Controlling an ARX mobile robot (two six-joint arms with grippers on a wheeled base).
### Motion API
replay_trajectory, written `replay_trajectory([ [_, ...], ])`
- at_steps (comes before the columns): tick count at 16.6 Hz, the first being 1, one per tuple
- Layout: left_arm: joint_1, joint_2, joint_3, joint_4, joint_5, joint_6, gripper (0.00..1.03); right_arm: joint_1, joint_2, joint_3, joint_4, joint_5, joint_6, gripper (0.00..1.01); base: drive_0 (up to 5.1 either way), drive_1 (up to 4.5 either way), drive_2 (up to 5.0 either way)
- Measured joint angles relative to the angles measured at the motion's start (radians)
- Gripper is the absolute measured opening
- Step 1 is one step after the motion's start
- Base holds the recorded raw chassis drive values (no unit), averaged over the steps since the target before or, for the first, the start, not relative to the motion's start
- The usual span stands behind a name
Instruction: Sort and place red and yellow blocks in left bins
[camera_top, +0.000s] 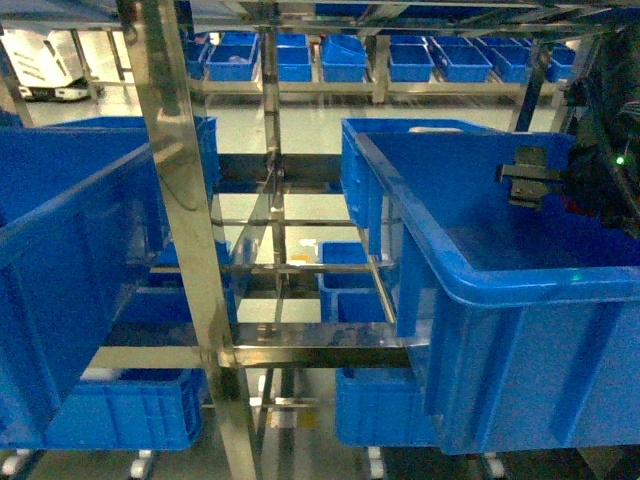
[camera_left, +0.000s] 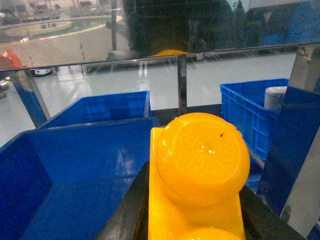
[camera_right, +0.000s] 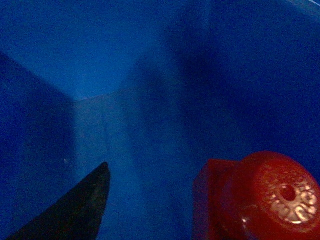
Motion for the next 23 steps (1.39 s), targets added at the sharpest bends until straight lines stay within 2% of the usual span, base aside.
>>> replay_trajectory([
  [2,0.0,0.0,0.0,0.0,0.0,0.0,0.27,0.001,-0.075,-0.107,0.097,-0.002,-0.006,1.0,0.0,0.0,0.0],
  [3,0.0,0.0,0.0,0.0,0.0,0.0,0.27,0.002,-0.122,-0.156,0.146,-0.011,-0.015,0.98,0.0,0.0,0.0],
  [4,0.0,0.0,0.0,0.0,0.0,0.0,0.27,0.001,-0.145,-0.174,0.156,-0.019,-0.016,0.98,0.0,0.0,0.0],
  [5,0.0,0.0,0.0,0.0,0.0,0.0,0.27,0.0,-0.143,-0.181,0.167,-0.019,-0.038,0.98,0.0,0.0,0.0],
  [8,0.0,0.0,0.0,0.001,0.0,0.0,0.27,-0.002,-0.134,-0.201,0.163,-0.024,-0.067,0.98,0.0,0.0,0.0],
  [11,0.0,0.0,0.0,0.0,0.0,0.0,0.27,-0.004,-0.144,-0.225,0.219,-0.005,-0.097,0.98,0.0,0.0,0.0],
  [13,0.0,0.0,0.0,0.0,0.0,0.0,0.27,0.016,-0.214,-0.291,0.26,0.013,-0.126,0.98,0.0,0.0,0.0],
  [16,0.0,0.0,0.0,0.0,0.0,0.0,0.27,0.049,-0.369,-0.385,0.328,0.01,-0.166,0.98,0.0,0.0,0.0],
  [19,0.0,0.0,0.0,0.0,0.0,0.0,0.27,0.053,-0.443,-0.472,0.322,0.003,-0.169,0.98,0.0,0.0,0.0],
  [21,0.0,0.0,0.0,0.0,0.0,0.0,0.27,0.055,-0.541,-0.584,0.346,0.006,-0.174,0.98,0.0,0.0,0.0],
  [23,0.0,0.0,0.0,0.0,0.0,0.0,0.27,0.084,-0.689,-0.684,0.352,0.019,-0.172,0.98,0.0,0.0,0.0],
])
